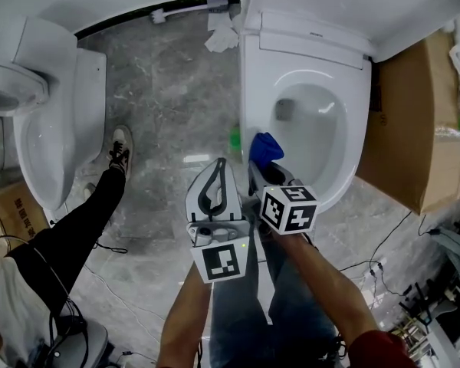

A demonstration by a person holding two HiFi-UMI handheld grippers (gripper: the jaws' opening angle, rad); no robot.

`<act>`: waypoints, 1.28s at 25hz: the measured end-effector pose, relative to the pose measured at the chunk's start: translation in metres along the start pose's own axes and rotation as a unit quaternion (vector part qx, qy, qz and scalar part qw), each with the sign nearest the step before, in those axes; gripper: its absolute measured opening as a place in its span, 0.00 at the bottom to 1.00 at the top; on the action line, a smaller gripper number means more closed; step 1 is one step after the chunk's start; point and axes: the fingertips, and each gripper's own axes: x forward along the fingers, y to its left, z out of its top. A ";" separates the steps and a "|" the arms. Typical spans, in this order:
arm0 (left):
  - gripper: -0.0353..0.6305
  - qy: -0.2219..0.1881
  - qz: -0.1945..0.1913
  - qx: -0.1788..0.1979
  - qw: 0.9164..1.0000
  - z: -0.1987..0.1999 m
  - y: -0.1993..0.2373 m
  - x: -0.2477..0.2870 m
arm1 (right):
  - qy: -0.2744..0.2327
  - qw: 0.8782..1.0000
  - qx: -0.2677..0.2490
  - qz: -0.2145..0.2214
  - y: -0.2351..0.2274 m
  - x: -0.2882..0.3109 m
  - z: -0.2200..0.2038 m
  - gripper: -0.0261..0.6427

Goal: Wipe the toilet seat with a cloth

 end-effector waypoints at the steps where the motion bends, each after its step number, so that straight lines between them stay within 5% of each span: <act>1: 0.08 0.000 0.000 -0.001 1.000 0.001 0.001 0.002 | -0.001 1.000 -0.006 0.003 0.001 0.005 0.006 0.12; 22: 0.08 -0.011 -0.023 0.003 1.000 0.024 -0.003 0.034 | -0.046 0.992 -0.115 -0.010 -0.007 0.090 0.180 0.13; 32: 0.08 -0.018 -0.016 0.006 1.000 0.035 -0.024 0.055 | -0.046 0.989 -0.138 -0.019 -0.042 0.093 0.225 0.13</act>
